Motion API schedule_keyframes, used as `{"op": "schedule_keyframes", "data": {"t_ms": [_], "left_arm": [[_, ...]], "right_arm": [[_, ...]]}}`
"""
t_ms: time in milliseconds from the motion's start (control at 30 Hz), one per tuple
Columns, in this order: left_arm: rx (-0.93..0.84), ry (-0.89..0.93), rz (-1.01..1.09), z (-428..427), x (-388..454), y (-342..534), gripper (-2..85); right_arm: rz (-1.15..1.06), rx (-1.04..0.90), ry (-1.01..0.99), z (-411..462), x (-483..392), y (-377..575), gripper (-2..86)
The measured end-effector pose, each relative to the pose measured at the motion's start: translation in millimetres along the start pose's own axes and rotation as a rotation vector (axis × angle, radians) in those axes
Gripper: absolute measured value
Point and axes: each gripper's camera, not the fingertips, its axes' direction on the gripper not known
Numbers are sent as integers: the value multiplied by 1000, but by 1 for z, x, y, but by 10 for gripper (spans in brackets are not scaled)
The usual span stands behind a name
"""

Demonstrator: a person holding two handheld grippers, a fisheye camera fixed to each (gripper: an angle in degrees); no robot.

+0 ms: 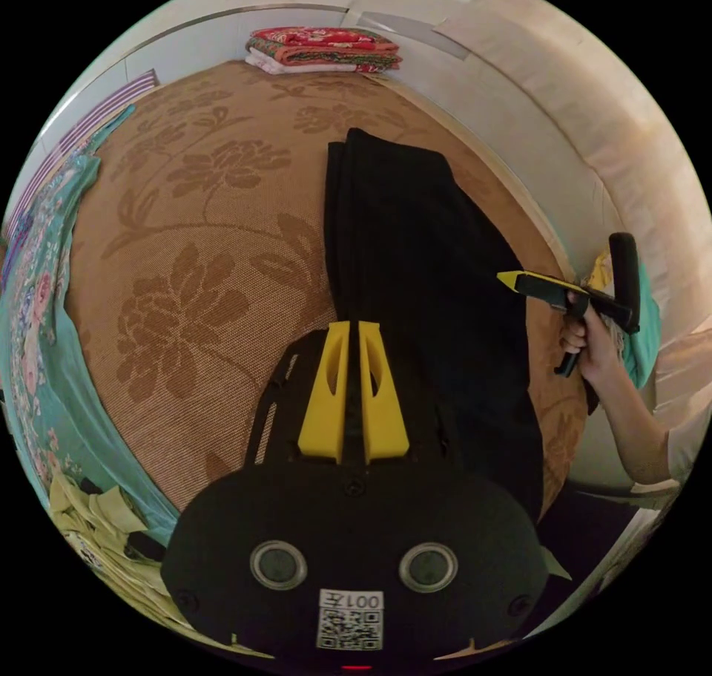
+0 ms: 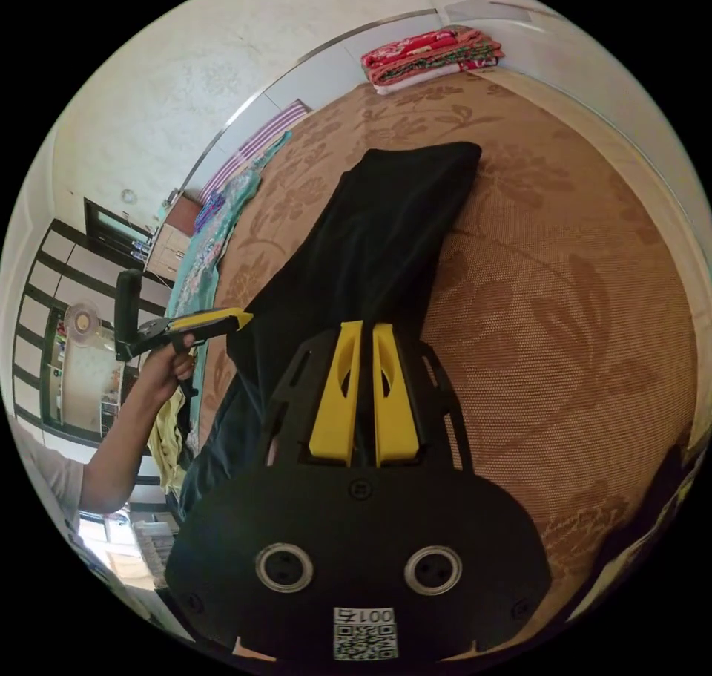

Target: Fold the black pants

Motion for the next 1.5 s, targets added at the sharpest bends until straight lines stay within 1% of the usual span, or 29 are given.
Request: {"op": "schedule_keyframes", "data": {"t_ms": [267,333,400,467,567,700,800,867,900,967,1000,1033,1067,1133,1200,1267,1300,1400,1433,1467,1500], "left_arm": [[60,-55,58,-47,29,2,-9],[52,-66,48,-52,31,6,-9],[23,-83,19,-47,27,12,-9],[-7,-55,-26,-41,22,18,-9],[-6,-48,-58,-35,18,21,-8],[-56,-61,-62,-26,19,17,-1],[-29,-46,-73,-35,14,9,23],[81,5,-86,-50,1,-14,35],[105,27,-82,-53,-2,-22,37],[159,117,-47,-46,-15,-66,55],[152,139,-50,-40,-19,-78,62],[109,204,-59,-21,-25,-102,76],[44,258,-73,0,-28,-123,90],[-27,303,-91,28,-27,-144,101],[-91,255,-97,48,-18,-156,103],[-106,109,-55,53,-1,-161,96],[-113,90,-53,54,2,-161,94],[-118,8,-38,56,18,-156,55],[-99,-10,-41,55,24,-152,21],[-73,-21,-40,54,32,-147,9],[-63,-36,-49,53,36,-144,3]], "right_arm": [[-112,32,49,-22,-38,-4,8],[-138,31,44,-25,-45,-1,8],[-115,-18,35,-13,-42,5,8],[-75,-78,1,1,-34,10,10],[-23,-130,-8,16,-21,21,14],[18,-144,-101,15,-9,27,31],[-13,-128,-56,-1,-10,22,58],[-41,-49,-4,-15,-10,14,76],[-54,5,20,-23,-9,4,87],[-90,55,25,-28,-10,-16,103],[-106,60,47,-25,-10,-30,111],[-110,52,59,-21,-9,-37,115],[-98,16,71,-10,-6,-51,120],[-69,-42,58,7,-3,-66,124],[-32,-61,78,21,-7,-73,124],[-7,-35,108,21,-15,-72,116],[12,-7,114,19,-22,-70,111],[44,-2,188,19,-40,-65,92],[49,-4,205,18,-44,-65,86],[45,-14,245,17,-53,-65,70],[7,-12,237,14,-64,-64,50]]}}
